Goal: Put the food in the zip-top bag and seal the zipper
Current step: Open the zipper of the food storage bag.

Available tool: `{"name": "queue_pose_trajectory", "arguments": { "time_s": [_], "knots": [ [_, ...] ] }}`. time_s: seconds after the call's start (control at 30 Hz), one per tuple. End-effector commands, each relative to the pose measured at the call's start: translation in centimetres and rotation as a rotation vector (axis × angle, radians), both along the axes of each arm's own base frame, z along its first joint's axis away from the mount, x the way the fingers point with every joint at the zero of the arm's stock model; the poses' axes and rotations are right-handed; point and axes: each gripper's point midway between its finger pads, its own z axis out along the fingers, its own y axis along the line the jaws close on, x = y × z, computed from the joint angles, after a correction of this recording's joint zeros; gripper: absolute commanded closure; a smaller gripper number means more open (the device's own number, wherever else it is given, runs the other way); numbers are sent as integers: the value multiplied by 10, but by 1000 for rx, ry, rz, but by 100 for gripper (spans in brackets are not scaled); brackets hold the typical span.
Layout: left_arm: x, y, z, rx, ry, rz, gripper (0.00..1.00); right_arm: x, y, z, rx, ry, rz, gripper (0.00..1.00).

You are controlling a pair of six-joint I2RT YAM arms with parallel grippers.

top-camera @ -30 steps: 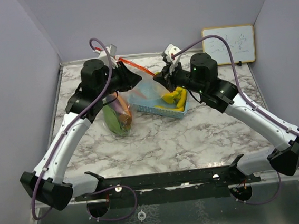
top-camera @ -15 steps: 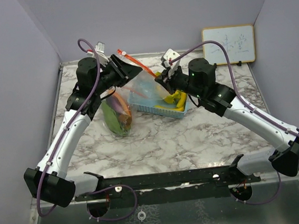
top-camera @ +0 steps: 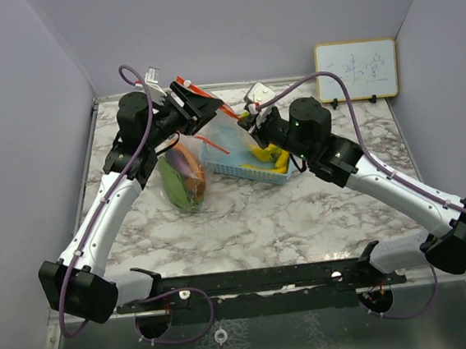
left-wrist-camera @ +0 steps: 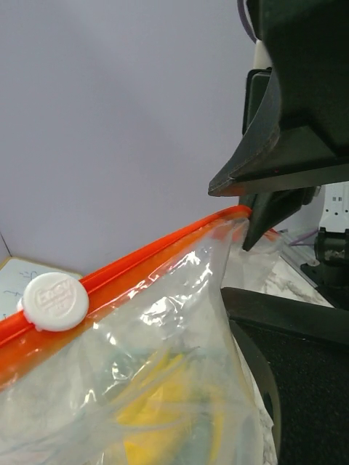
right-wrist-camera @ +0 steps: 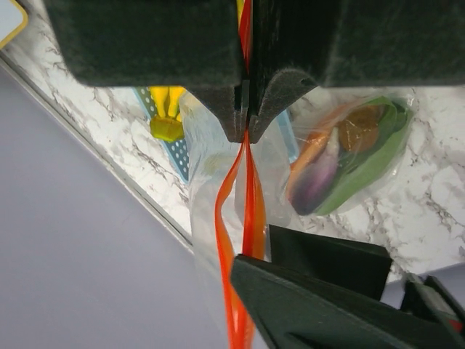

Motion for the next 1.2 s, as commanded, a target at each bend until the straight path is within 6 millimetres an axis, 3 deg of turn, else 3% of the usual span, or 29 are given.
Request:
{"name": "queue_pose_trajectory", "arguments": {
  "time_s": [0.0,0.1,0.17,0.27,0.3,0.47,0.5,0.57,0.63,0.73,0.8,0.93,1.17],
  "knots": [
    [2,-5,9,-46,-15,-28,43,-7,9,3,0,-50,24,98],
    [3,-5,8,-54,-18,-26,48,-11,10,2,-2,-50,31,98],
    [1,-4,8,-59,-24,-23,64,-10,8,1,-6,-51,21,98],
    [1,-3,7,-59,-26,-16,98,-6,5,0,-14,-51,-8,98],
    [1,-3,7,-58,-25,-16,100,-4,4,-1,-17,-45,-22,98],
    [-2,-2,10,-52,-52,-20,100,-3,7,0,-10,-20,-20,98],
    [-2,-1,9,-39,-60,-21,100,-5,7,3,-7,-22,-17,92],
    [-3,0,6,-4,-73,-30,100,-9,5,13,11,-36,-2,65],
    [-5,0,0,29,-85,-55,100,-17,3,26,24,-70,29,46],
    [-12,-3,-6,66,-122,-119,100,-33,5,44,47,-93,113,33],
    [-16,-6,-6,78,-162,-162,100,-38,6,54,77,-79,134,31],
    [-29,-14,5,83,-270,-269,100,-32,5,57,103,-26,117,32],
    [-34,-16,11,95,-322,-313,100,-24,13,30,59,73,128,41]
  ]
}}
